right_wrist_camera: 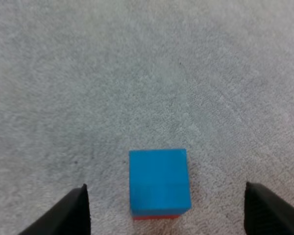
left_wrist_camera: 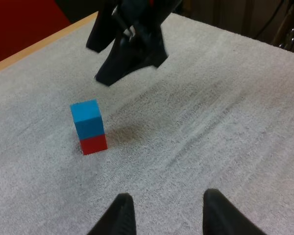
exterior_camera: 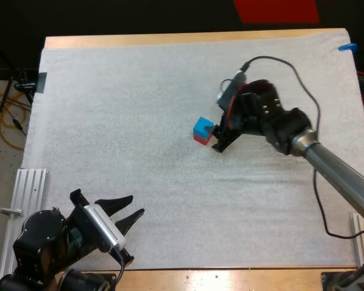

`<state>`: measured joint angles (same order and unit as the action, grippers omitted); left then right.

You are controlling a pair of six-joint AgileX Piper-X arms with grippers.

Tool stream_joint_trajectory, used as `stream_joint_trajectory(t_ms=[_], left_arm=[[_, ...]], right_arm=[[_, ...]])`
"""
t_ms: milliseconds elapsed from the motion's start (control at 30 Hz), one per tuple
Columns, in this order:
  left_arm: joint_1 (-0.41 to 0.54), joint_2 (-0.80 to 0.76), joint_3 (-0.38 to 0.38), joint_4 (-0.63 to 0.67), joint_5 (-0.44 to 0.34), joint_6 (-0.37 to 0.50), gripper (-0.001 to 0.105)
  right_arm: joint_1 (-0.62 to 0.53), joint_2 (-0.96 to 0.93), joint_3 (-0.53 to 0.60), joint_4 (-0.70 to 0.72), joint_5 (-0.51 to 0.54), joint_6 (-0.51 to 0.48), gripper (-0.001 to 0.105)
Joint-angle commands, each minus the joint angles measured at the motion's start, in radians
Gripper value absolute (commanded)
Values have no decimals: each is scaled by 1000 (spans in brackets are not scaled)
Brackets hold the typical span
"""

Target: Stack red cube on blue cube

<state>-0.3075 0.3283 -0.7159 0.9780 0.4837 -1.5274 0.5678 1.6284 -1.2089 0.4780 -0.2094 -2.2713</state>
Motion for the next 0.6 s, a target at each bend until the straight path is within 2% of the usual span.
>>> stream_joint_trajectory(t_ms=[0, 567], left_arm=[[-3, -1, -3, -3, 7, -10, 34], [-3, -1, -3, -3, 7, -12, 34]], right_arm=[[6, 16, -15, -12, 30, -22, 63], [14, 146, -84, -33, 19, -22, 63]])
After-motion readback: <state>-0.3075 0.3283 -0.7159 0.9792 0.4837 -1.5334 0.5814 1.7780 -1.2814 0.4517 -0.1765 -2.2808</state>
